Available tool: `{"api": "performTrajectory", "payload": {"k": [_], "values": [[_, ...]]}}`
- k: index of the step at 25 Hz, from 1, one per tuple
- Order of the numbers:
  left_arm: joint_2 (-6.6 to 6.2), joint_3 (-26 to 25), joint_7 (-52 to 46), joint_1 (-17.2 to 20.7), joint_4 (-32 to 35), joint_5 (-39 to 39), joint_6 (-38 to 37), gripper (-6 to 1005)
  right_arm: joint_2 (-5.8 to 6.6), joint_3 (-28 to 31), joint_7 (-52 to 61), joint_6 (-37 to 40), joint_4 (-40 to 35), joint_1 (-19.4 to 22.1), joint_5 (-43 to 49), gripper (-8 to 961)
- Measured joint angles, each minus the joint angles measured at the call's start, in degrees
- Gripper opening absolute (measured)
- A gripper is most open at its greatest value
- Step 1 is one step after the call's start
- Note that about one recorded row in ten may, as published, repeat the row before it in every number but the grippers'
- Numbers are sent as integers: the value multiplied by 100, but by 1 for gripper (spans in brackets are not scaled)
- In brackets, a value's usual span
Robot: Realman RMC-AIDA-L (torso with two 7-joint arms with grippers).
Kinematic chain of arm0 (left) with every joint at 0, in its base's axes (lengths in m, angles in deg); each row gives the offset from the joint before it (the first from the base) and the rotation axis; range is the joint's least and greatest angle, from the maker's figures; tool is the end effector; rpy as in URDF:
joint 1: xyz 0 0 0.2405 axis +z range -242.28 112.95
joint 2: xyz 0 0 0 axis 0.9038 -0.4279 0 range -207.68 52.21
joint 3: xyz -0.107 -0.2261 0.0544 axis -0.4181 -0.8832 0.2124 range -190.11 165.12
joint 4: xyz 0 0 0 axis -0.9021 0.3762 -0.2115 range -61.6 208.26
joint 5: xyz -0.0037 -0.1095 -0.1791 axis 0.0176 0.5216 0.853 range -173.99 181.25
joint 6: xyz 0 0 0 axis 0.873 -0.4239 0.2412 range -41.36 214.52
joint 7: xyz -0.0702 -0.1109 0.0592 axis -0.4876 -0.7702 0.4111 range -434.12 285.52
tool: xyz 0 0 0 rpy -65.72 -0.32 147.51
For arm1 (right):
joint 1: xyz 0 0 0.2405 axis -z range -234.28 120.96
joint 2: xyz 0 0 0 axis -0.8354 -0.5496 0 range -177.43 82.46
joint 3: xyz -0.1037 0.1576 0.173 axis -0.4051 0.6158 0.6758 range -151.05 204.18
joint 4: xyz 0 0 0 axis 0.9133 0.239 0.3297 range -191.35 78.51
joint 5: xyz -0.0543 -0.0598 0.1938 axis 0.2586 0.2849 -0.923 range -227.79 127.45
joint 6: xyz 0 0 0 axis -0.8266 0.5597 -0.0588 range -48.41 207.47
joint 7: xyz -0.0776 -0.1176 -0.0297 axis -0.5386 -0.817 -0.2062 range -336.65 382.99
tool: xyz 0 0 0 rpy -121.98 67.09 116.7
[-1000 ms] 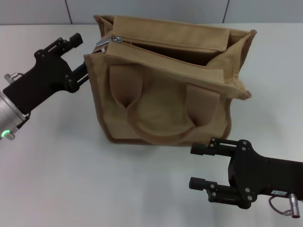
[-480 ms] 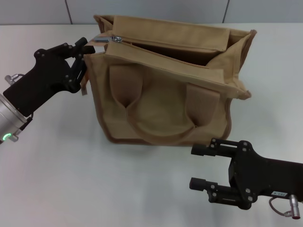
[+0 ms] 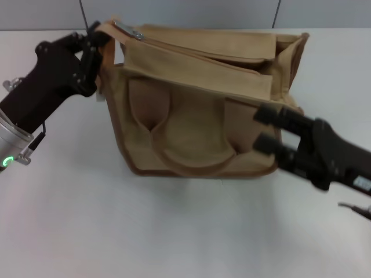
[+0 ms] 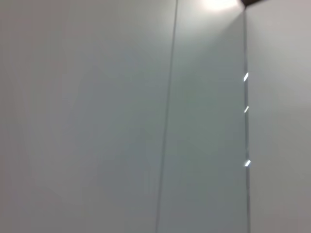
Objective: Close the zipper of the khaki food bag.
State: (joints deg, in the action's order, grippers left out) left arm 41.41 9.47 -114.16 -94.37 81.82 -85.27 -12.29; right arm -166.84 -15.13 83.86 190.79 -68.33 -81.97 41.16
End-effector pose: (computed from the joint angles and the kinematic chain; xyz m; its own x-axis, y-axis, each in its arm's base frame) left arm -0.2532 0.3094 0.0038 0.4522 -0.1739 0.8748 0.5139 -0.7509 -0.4149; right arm 0.2428 0.2474 -0.0195 0.3620 -0.2603 -0.8951 -0.3768 -0.9191 0.1149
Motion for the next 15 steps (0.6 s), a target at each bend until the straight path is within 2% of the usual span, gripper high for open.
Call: {"api": "performTrajectory", "payload": {"k": [4,15], "values": [[6,39,259,-179,-307,59,-419,8,-15,0,595,-41,28,-305,-255,621],[3,69,441,-362,-622,28,-217,8,-24,266,768,-242,449,-771,-390,619]]}}
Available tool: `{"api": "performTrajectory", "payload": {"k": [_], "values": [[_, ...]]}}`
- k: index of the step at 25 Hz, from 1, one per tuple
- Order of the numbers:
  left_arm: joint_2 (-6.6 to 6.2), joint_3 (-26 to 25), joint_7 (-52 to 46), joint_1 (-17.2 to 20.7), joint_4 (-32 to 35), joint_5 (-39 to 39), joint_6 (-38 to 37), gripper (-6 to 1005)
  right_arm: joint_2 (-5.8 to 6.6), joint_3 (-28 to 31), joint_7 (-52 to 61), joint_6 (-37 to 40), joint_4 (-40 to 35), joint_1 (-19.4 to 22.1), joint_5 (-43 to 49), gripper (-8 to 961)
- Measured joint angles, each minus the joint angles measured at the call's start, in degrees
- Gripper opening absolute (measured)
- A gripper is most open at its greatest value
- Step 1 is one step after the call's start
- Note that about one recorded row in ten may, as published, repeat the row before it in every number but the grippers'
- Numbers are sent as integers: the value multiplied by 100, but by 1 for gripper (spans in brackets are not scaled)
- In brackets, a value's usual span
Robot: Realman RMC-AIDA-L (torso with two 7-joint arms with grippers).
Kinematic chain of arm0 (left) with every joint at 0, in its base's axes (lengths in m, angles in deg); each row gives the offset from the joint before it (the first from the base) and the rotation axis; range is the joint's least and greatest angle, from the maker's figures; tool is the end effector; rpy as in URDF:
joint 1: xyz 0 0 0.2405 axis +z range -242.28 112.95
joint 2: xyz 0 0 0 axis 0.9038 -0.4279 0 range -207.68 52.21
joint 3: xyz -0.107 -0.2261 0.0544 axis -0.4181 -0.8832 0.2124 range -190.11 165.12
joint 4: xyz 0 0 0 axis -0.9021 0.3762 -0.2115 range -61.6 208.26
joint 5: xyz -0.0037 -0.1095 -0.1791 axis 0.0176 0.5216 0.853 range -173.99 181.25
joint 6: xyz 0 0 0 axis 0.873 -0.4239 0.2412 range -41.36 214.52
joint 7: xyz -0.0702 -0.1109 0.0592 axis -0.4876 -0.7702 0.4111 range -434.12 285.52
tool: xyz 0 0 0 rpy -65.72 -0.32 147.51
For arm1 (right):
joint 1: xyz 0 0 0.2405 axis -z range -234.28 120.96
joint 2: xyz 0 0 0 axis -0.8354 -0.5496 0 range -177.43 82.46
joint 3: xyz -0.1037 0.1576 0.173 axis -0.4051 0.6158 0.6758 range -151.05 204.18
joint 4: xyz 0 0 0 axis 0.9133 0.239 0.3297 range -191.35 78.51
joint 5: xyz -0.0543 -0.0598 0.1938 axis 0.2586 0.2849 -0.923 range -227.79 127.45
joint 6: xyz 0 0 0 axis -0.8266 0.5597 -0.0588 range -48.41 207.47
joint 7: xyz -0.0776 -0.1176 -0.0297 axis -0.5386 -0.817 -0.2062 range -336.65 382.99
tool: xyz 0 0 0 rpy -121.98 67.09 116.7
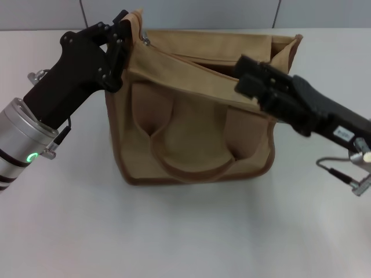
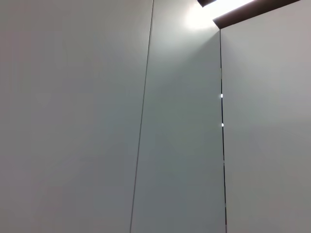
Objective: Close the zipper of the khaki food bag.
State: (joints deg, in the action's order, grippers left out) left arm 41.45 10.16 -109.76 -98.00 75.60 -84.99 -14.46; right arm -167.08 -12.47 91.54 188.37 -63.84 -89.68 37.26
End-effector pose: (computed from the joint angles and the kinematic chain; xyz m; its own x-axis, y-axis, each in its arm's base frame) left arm -0.2275 0.3105 -0.0121 0.3970 -0.1981 0.8962 0.4685 -0.7959 -0.3835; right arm 0.2105 0.2834 -0.0218 0.2479 -0.3440 -0.9057 -0.3957 -0.8893 0.2294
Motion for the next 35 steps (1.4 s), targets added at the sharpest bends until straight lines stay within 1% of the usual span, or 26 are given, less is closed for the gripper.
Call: {"api": "performTrajectory", "payload": {"k": [3,6,8,9,10,13,16,19,21,26,35], "values": [[-1,-11,-1,-14,-27,16,3,8,-5,316,302,-138,85,-66,-9,618],[-1,-34,13,-31,-78,22,-6,8,-8,569,891,-226,213,-214,-12,618],[-1,-52,33,-53,-100,22,-3,8,-9,658,1374,-376,301,-382,-14,617],[-1,-58,44,-67,-105,22,0,8,-11,695,1845,-603,403,-585,-16,617],[-1,-58,44,-67,-105,22,0,8,-11,695,1845,-603,403,-585,-16,617],[0,-60,39,-103,-110,25,-1,8,-15,695,2332,-794,621,-820,-17,616],[-1,-60,52,-137,-128,29,27,8,-27,716,2411,-912,853,-962,-17,616],[0,-60,67,-170,-147,30,39,8,-28,760,2398,-1320,1101,-1048,-16,615],[-1,-60,67,-174,-148,30,39,8,-29,772,2398,-1406,1151,-1059,-16,615],[0,-67,69,-200,-148,29,28,8,-29,779,2363,-1556,1282,-1102,-10,380],[0,-77,73,-235,-173,29,10,8,-28,777,2284,-1580,1350,-1256,50,382]]}}
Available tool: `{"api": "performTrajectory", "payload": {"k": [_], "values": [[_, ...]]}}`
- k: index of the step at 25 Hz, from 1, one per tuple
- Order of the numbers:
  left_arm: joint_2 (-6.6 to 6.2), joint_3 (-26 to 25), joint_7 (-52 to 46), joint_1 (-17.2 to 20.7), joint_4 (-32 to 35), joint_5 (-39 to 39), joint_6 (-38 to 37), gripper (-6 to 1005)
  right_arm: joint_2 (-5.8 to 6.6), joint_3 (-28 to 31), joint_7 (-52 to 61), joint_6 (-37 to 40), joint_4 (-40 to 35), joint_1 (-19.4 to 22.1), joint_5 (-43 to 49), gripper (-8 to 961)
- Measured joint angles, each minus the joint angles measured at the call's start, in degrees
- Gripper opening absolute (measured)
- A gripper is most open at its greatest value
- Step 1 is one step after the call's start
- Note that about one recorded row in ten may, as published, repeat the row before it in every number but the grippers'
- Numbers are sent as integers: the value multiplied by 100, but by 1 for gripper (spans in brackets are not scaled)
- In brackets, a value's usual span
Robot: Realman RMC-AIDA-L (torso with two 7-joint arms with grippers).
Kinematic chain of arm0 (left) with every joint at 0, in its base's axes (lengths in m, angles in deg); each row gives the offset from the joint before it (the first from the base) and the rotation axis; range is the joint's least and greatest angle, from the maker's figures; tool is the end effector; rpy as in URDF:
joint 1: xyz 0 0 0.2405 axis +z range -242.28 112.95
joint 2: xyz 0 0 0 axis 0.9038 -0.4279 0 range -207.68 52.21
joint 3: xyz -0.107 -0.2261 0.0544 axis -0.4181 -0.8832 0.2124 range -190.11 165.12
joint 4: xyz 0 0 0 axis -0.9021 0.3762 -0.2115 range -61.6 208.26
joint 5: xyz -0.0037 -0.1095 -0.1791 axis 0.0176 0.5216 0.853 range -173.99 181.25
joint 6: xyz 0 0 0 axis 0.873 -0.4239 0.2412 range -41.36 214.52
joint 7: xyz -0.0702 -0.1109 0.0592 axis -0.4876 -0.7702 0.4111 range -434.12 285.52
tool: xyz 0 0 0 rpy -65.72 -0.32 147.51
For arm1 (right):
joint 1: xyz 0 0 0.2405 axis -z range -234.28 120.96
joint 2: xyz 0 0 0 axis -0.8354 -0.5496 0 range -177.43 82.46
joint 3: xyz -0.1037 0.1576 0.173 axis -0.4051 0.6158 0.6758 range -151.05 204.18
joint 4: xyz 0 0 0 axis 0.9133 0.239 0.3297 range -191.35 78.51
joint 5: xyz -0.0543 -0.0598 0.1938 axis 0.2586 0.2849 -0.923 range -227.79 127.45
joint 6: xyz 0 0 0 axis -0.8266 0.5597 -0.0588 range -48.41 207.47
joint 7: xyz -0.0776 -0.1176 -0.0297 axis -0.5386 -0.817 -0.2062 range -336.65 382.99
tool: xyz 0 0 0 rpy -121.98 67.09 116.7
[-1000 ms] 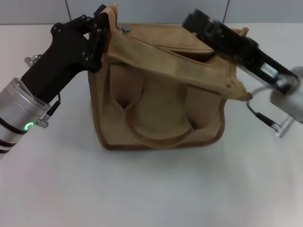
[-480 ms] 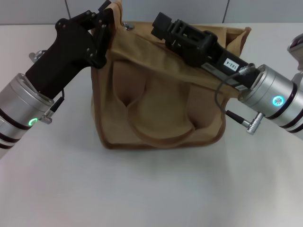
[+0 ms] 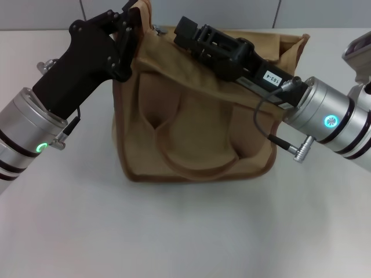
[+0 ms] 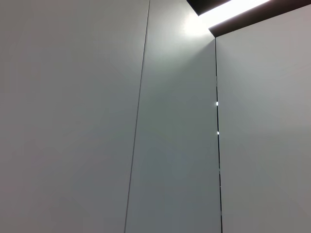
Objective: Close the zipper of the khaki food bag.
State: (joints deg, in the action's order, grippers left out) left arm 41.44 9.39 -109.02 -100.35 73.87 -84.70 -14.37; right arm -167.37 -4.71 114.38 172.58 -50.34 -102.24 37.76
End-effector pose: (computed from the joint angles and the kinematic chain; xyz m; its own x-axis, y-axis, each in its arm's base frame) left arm -0.2146 0.3182 -0.0145 0.3734 -0.2099 0.9036 0.4576 -0.8056 -0.3763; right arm 0.1652 0.3320 -0.0642 -0.0326 -0.7258 -0.6871 -0.5676 -0.5524 0.6105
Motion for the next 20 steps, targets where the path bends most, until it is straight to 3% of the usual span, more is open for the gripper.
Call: {"api": "performTrajectory", "payload": {"k": [6,13,14,20], "values": [[8,-18,1,-19,-1,0,28,8,0,-13,-615,374,-536,173,-14,387],[9,-54,1,-5,12,0,33,8,0,-12,-3845,726,-1245,352,-18,386],[9,-54,1,-8,13,0,33,8,0,13,-4977,664,-1293,347,-21,385],[9,-58,1,-69,9,0,24,8,0,73,-6982,443,-1234,281,-67,381]]}}
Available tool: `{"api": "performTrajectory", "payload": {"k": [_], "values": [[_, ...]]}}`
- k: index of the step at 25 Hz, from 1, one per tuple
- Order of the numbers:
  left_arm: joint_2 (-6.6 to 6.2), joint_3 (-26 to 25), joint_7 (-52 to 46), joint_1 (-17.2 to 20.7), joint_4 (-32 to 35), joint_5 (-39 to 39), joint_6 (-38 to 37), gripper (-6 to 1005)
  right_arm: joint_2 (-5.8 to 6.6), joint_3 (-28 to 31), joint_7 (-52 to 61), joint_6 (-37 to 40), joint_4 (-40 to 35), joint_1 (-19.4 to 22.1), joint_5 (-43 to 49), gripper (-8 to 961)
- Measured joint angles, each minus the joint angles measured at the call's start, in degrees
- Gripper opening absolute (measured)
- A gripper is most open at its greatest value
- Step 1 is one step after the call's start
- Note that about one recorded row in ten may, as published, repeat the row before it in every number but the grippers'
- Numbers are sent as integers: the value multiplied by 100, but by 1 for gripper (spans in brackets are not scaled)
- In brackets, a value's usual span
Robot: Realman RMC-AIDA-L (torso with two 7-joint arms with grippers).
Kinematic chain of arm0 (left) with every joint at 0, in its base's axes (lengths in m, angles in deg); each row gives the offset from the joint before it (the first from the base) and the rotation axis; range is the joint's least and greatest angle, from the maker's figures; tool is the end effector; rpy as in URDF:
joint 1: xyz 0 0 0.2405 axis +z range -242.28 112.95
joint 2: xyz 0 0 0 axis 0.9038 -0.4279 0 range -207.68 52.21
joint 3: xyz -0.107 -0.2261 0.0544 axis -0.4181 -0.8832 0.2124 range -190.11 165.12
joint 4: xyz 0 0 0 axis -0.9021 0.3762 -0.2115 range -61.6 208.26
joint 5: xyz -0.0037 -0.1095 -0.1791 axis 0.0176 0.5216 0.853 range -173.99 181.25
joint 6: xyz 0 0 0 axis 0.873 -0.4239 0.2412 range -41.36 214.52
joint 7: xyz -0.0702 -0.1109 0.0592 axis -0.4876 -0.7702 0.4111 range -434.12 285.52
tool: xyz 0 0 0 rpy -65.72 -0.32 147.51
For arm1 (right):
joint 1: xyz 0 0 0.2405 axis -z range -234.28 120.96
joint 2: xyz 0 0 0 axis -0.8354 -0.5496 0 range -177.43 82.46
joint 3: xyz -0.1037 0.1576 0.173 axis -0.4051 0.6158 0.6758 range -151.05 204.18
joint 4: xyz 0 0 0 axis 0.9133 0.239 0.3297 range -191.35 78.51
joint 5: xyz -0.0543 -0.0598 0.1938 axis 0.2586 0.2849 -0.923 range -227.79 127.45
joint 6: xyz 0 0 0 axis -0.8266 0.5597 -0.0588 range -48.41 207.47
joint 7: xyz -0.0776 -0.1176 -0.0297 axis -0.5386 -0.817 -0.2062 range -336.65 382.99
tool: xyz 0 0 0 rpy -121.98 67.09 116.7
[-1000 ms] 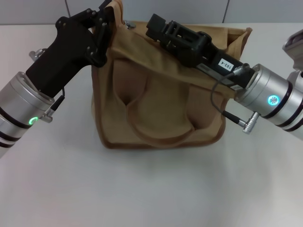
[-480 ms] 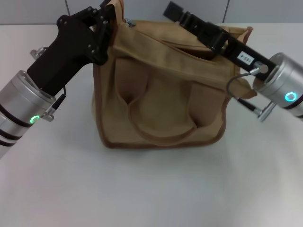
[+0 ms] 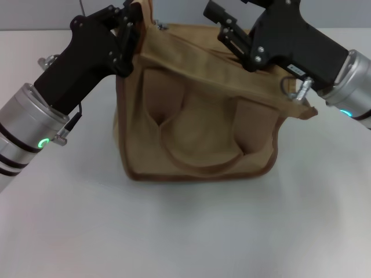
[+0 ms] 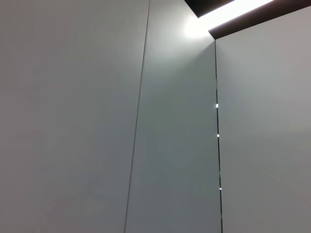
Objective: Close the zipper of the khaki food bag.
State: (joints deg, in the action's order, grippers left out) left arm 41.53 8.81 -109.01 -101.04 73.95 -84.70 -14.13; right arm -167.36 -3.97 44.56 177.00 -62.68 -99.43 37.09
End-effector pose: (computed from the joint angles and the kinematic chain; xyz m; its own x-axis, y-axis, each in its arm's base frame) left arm -0.2110 0.3218 -0.0140 0.3696 -0.2175 0.9034 0.4554 -0.8050 -0.3802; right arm 0.1727 0.3463 -0.0235 0.5100 0.4572 -0.7286 -0.1329 -0.7950 -0.5919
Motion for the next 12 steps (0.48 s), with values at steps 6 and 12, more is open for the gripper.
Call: {"api": "performTrajectory", "payload": {"k": [6,12], "values": [[0,-6,0,-97,-50,0,2,8,0,-14,-1964,-285,506,-171,-242,380],[0,-84,0,-190,-127,1,15,8,-1,233,-3832,-499,1174,-232,-268,379]]}}
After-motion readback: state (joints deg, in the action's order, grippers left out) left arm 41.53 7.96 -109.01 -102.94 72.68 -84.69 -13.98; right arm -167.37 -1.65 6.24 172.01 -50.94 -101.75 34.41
